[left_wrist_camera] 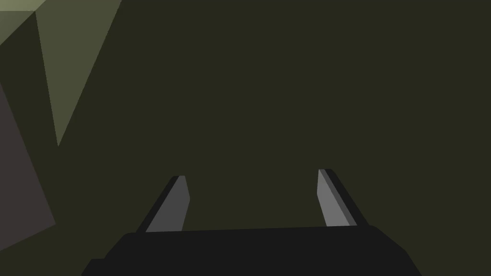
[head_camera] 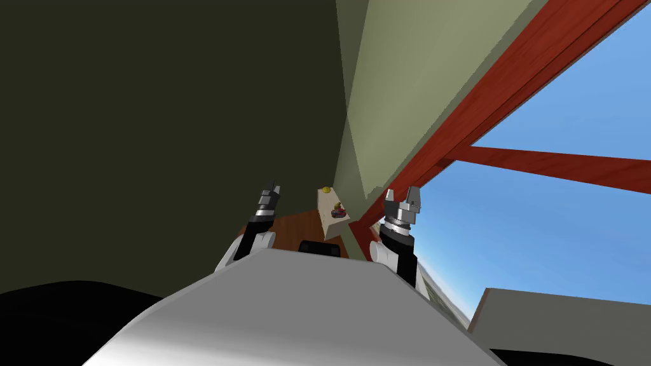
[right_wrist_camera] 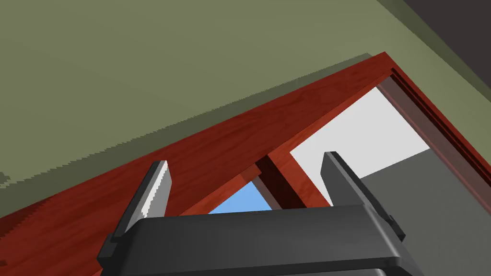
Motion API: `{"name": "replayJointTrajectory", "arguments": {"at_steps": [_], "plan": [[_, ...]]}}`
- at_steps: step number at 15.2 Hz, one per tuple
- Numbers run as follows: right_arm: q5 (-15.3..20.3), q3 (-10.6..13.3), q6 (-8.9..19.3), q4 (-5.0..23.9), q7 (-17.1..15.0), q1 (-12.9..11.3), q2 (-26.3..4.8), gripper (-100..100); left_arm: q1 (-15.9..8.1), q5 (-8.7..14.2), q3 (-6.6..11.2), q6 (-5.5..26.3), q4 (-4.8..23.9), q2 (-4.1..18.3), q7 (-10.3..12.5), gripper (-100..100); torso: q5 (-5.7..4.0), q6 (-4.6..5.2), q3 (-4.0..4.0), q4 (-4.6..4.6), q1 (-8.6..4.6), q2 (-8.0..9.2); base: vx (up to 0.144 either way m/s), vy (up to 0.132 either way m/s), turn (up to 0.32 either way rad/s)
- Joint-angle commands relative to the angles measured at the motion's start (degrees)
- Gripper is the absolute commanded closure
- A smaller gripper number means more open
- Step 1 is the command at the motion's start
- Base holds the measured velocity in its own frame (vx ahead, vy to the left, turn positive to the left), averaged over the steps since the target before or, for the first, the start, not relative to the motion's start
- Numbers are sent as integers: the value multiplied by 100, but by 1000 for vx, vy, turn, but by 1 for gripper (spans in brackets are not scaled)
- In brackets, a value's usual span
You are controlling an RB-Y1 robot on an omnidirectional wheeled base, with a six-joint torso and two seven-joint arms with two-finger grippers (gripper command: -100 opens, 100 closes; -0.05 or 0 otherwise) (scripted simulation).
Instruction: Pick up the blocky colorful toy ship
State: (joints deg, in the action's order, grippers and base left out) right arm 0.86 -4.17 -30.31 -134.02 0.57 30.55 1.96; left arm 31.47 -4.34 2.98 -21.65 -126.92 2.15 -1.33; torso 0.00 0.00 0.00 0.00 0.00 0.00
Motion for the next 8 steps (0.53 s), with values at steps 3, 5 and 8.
{"name": "replayJointTrajectory", "arguments": {"at_steps": [3,5,8], "plan": [[142,40,23,78,8,35,-390,-100,0,0,-1,0,0,0,0,0,2,-1,0,0,9,1,-3,33,47],[352,100,56,193,19,86,-709,-100,0,0,-1,0,0,0,0,0,3,-1,1,0,15,2,-7,54,64],[488,138,78,267,27,119,-971,-100,0,0,-1,0,0,-1,0,0,6,-2,1,0,27,2,-3,69,63]]}}
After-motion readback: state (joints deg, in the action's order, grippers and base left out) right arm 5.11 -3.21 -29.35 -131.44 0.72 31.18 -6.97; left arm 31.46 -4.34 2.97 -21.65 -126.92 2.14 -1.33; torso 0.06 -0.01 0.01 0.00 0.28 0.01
